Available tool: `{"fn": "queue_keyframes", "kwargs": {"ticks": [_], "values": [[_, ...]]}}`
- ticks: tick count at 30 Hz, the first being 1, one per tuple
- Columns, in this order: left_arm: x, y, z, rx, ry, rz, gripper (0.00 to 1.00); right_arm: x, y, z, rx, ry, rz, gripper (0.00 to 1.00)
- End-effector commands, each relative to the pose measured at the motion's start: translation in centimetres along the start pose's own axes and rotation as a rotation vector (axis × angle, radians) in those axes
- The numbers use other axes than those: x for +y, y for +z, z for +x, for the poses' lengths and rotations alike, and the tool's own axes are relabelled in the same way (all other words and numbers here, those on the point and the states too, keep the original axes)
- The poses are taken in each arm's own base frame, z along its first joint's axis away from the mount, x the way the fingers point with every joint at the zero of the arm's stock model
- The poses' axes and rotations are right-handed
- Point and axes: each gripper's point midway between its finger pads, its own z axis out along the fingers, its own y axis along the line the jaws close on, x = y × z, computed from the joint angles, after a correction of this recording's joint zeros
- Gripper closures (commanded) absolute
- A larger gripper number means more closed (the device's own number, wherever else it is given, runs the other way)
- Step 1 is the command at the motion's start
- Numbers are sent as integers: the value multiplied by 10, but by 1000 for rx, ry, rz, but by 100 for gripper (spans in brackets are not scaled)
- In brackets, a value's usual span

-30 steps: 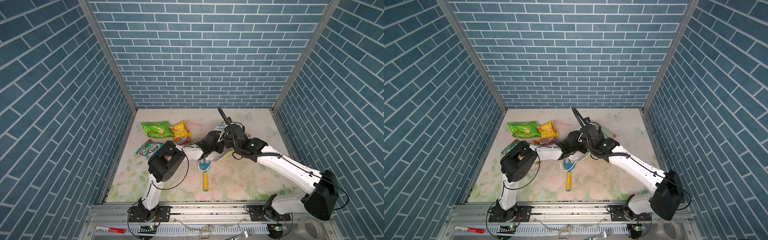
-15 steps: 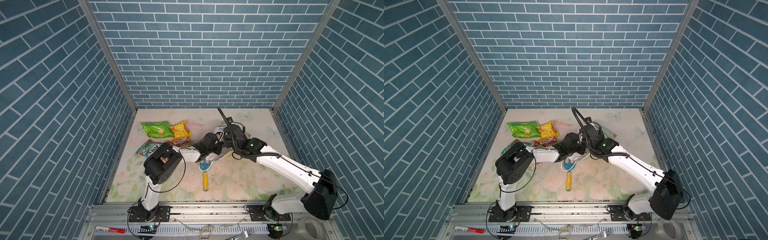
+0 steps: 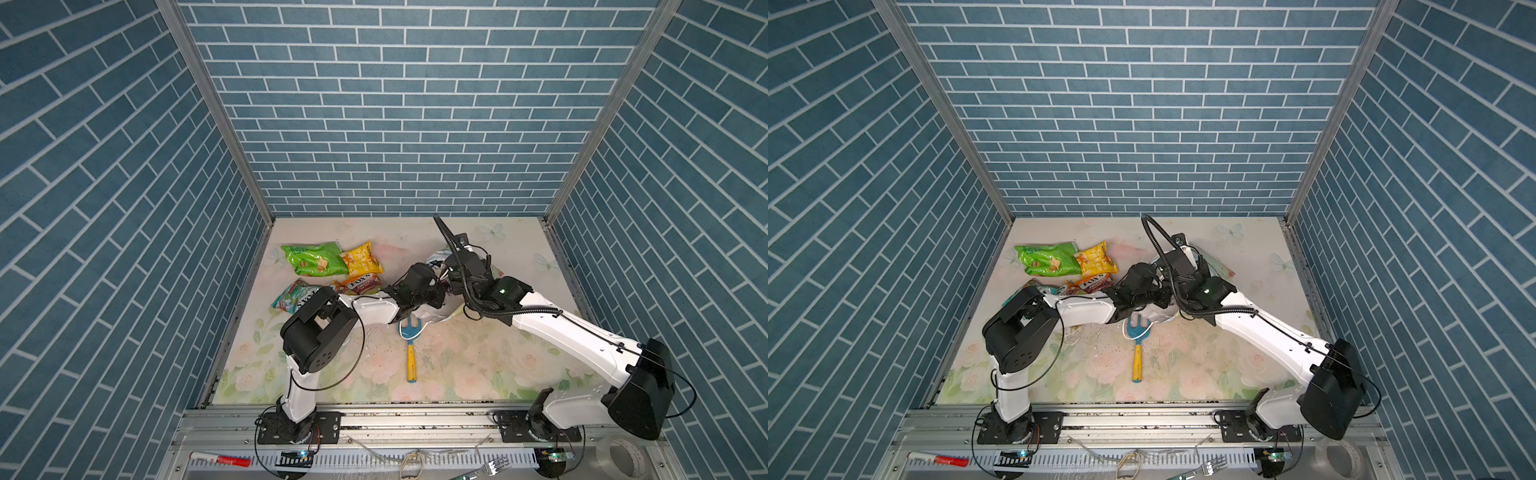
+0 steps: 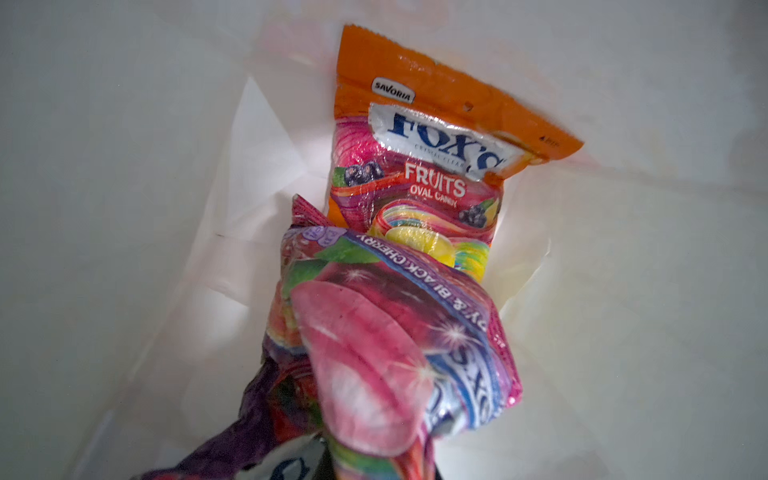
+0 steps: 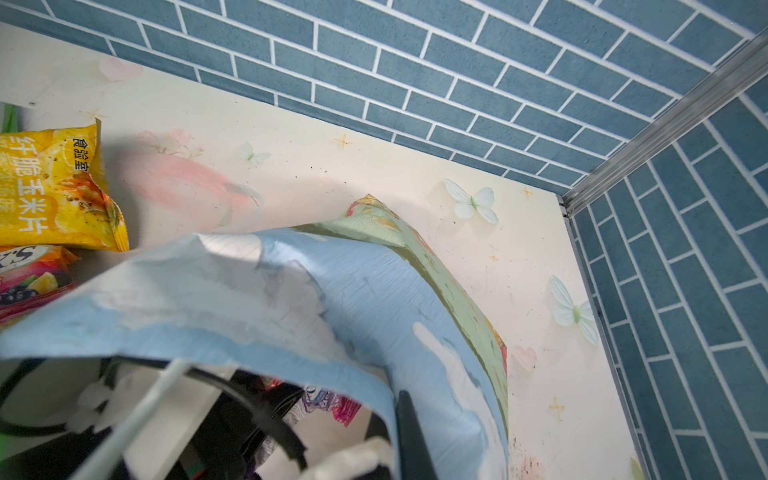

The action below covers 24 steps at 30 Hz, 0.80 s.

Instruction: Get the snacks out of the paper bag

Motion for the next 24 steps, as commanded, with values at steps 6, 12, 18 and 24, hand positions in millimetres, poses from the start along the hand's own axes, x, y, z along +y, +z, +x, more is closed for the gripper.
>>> {"fn": "queue_keyframes", "kwargs": {"ticks": [6,12,18,24], "values": [[-22,-16,-41,-93,-65,100,100,-21,0,5,13,-16,153,100],[-25,-14,-49,-102,-109,142,100,-26,-4,10,3,-8,186,100],[-26,-10,-52,-98,-119,150,100,-36,-10,16,-1,-2,228,100],[-26,-6,-51,-87,-173,175,100,-43,-14,19,-13,-1,267,100]]}}
